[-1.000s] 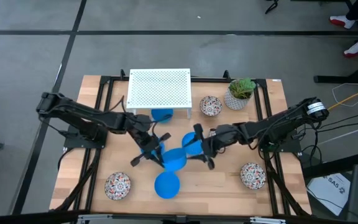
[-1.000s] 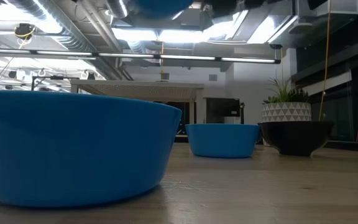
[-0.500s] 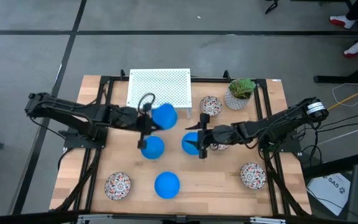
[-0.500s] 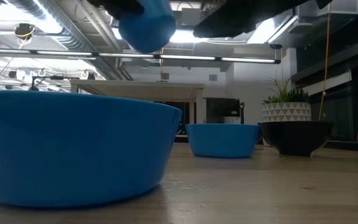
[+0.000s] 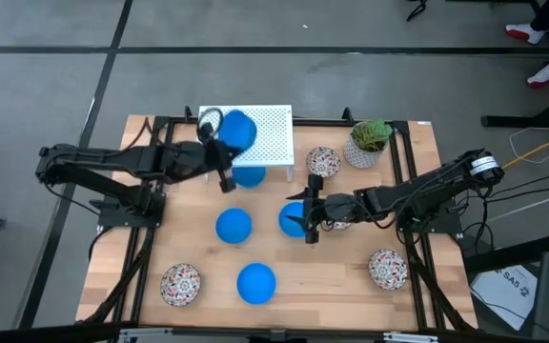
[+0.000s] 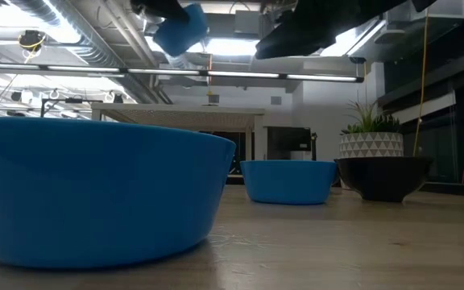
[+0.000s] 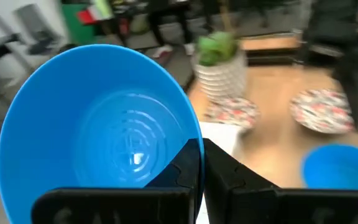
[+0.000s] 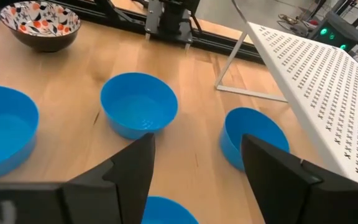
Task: Pick & Place Mini bowls
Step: Put the blue bowl on the shelf
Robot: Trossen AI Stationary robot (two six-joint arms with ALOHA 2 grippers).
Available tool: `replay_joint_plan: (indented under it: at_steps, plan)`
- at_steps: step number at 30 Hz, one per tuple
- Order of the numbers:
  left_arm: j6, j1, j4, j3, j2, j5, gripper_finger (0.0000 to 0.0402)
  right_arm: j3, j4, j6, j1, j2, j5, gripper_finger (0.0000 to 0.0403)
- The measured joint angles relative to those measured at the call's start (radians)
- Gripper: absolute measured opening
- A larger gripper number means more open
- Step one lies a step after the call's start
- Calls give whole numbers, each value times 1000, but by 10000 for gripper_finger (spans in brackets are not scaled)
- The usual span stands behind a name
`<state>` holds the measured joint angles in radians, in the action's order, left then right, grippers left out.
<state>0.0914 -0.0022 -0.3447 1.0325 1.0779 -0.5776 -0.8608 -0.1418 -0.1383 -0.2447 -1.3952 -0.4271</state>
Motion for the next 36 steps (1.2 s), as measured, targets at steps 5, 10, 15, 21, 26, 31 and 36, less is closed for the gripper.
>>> replay_joint_plan:
  at_steps: [5,10,15,21,26,31,36]
  plan:
    - [-31,69,-165,136,29,-23,3,0,6,0,0,0,0,236]
    - [-53,151,-354,307,111,-9,3,1,12,0,0,0,0,236]
    - [-56,233,-487,445,200,66,3,1,15,0,0,0,0,236]
    - [-77,331,-634,553,286,166,3,1,37,4,0,0,0,236]
    - [-97,414,-730,598,336,245,3,1,50,7,0,0,0,236]
    - [-97,480,-770,599,371,308,3,1,50,7,0,0,0,236]
    - [-107,521,-810,599,408,319,3,1,51,7,0,0,0,236]
